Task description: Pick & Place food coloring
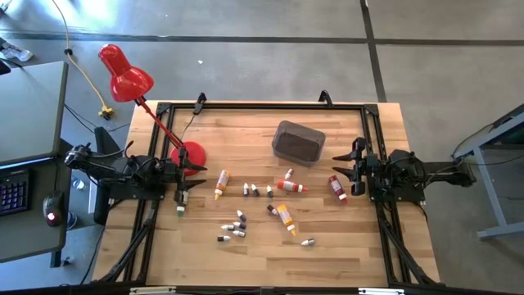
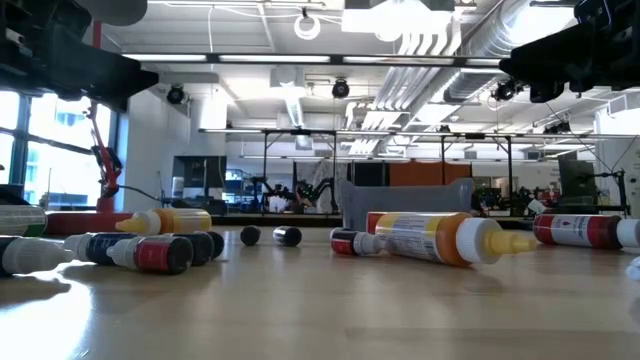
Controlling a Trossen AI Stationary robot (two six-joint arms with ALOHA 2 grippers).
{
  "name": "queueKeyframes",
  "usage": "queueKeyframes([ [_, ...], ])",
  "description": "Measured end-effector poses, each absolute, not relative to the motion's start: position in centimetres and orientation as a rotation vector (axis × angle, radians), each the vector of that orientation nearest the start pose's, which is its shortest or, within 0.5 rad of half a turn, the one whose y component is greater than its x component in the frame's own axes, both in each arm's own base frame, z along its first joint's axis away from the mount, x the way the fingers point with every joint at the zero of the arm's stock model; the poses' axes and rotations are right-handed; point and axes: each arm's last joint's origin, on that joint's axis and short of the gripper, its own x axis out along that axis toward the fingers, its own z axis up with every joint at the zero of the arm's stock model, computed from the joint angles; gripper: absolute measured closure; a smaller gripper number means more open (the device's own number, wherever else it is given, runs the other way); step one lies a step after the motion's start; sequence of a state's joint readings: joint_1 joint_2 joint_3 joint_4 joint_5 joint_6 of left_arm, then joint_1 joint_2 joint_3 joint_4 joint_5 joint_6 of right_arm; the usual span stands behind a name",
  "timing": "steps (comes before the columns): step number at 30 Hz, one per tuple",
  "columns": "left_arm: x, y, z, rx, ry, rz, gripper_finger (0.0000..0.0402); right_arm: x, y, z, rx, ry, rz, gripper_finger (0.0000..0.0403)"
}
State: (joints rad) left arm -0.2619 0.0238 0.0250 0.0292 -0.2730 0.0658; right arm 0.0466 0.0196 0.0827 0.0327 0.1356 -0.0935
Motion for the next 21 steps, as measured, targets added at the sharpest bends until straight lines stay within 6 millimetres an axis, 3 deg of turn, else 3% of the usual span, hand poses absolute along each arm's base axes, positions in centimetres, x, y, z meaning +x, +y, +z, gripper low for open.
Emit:
queueKeyframes([
  [13,9.53,-1.75,17.31,0.058,-0.03,0.012,0.0222,9.29,0.04,19.32,-0.085,-0.091,-0.094,0.0257],
  [21,9.53,-1.75,17.35,0.062,-0.034,0.012,0.0222,9.29,0.03,19.32,-0.211,-0.085,-0.104,0.0257],
])
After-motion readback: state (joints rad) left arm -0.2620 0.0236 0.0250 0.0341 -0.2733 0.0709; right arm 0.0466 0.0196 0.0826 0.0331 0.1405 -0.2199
